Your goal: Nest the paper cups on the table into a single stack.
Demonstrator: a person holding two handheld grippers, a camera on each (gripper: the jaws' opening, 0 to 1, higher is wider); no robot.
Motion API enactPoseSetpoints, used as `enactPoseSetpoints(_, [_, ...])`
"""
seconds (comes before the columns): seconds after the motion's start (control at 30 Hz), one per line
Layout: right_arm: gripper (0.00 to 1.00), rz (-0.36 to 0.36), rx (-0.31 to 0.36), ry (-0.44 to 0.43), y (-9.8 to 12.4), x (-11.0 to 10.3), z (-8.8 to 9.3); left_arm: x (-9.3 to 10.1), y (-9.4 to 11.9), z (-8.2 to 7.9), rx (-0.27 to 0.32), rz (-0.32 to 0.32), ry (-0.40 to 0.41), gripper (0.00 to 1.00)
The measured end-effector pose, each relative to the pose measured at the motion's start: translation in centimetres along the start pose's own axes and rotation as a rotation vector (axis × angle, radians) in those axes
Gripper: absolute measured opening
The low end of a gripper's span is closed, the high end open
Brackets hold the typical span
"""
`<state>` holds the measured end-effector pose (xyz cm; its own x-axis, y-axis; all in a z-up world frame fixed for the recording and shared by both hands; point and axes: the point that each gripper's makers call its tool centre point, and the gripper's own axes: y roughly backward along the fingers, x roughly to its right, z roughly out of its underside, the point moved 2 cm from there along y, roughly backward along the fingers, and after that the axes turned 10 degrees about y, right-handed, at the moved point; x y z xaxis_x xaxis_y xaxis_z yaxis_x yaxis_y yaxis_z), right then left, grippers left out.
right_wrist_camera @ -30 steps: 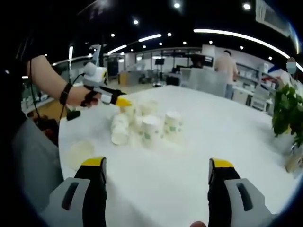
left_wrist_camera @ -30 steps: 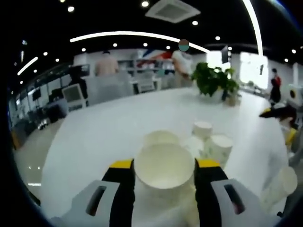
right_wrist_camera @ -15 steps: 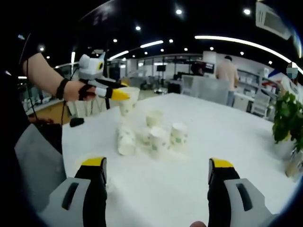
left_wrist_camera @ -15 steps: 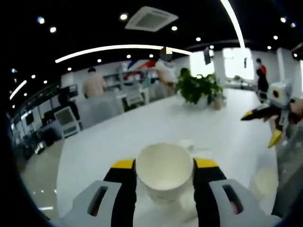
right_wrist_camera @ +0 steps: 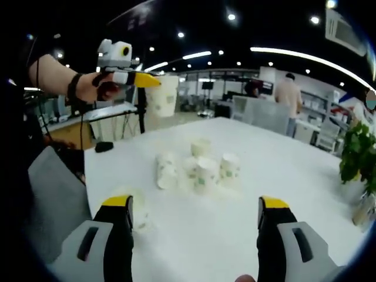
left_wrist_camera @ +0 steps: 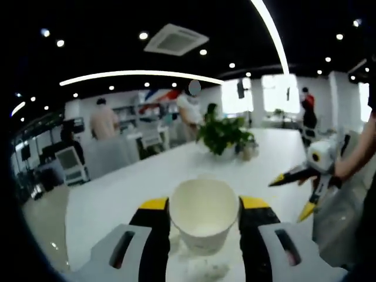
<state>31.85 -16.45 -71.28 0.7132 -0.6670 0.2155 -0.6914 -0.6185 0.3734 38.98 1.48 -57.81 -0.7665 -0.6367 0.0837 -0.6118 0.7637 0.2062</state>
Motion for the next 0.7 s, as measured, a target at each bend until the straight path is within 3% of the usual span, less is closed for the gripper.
enactPoseSetpoints(0.33, [0.85,0.005,0.030,0.021,0.2,0.1,-1.5,3.5,1.7,-1.8,0.036,0.077,-0.002,0.43])
enactPoseSetpoints(0.57, [0.85,0.017,0.024,0.015,0.4,0.1,-1.7,5.4,3.1,-0.6,0.020,0.130,0.010,0.42])
enactPoseSetpoints(0.7, [0.85,0.009,0.019,0.027,0.6,-0.1,-1.6,6.6,3.7,0.1,0.039,0.156,0.028,0.42])
